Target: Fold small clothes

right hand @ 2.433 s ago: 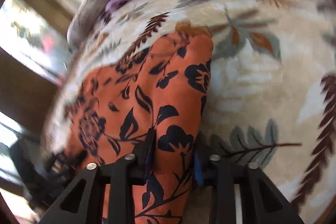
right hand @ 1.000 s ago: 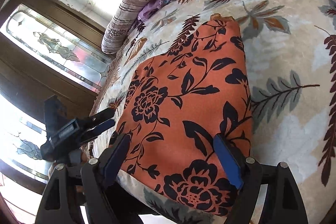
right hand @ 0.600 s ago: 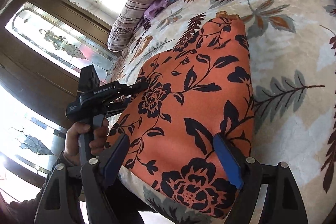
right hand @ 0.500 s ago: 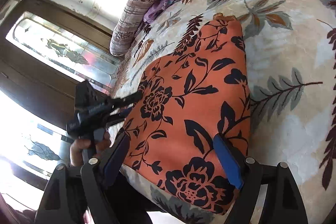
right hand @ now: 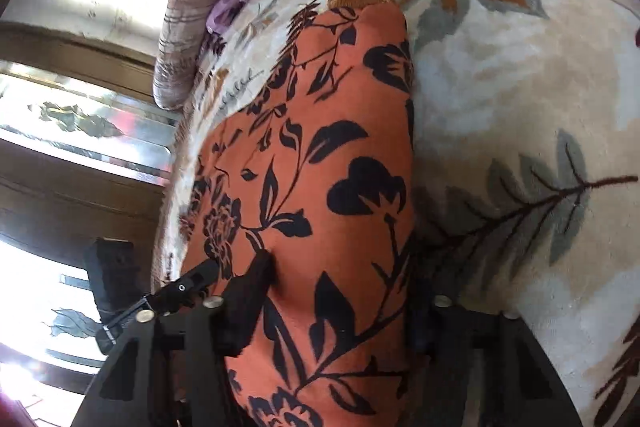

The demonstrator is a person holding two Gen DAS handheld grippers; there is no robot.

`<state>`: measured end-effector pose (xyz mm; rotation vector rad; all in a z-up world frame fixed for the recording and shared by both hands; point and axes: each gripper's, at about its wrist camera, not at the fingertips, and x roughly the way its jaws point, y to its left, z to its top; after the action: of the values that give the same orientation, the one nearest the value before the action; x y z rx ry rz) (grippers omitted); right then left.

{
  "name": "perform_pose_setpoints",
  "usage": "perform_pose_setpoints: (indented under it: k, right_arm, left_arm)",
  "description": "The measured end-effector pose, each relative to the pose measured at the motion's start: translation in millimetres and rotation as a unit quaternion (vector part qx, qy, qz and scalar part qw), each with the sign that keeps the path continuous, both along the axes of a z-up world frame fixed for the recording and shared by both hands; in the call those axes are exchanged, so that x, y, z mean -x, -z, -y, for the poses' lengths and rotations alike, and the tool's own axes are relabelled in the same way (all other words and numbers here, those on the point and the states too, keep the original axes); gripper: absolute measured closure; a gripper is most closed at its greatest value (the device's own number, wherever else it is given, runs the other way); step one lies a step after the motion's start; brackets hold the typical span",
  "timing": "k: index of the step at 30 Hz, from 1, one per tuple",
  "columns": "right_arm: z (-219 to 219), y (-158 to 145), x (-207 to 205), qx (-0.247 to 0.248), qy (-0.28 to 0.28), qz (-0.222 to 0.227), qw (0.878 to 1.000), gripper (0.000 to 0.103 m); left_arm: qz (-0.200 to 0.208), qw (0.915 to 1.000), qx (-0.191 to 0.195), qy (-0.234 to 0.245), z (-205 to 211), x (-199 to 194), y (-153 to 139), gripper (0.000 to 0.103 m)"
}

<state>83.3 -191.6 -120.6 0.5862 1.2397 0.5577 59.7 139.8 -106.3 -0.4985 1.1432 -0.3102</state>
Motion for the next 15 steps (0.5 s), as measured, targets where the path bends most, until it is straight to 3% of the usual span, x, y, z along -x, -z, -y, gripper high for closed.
perform_pose_setpoints:
  k: [4, 8, 15]
  right_arm:
    - [-6.8, -22.1, 0.0, 0.044, -0.032, 0.038, 0.998, 0.066]
    - [0.5, -63.1, -0.7, 0.068, -0.037, 0.099, 0.992, 0.068]
    - [67.7, -119.6, -27.3, 0.071, 0.016, 0.173, 0.982, 0.068]
  left_arm:
    - [0.022, 0.9997, -0.006, -0.003, 3.5, 3.2, -11.3, 0.071]
    - [0.064, 0.9979, 0.001, 0.006, 19.5, -3.0, -39.1, 0.072]
    - [0.142, 0.9890, 0.014, 0.038, 83.5, -48.2, -85.8, 0.072]
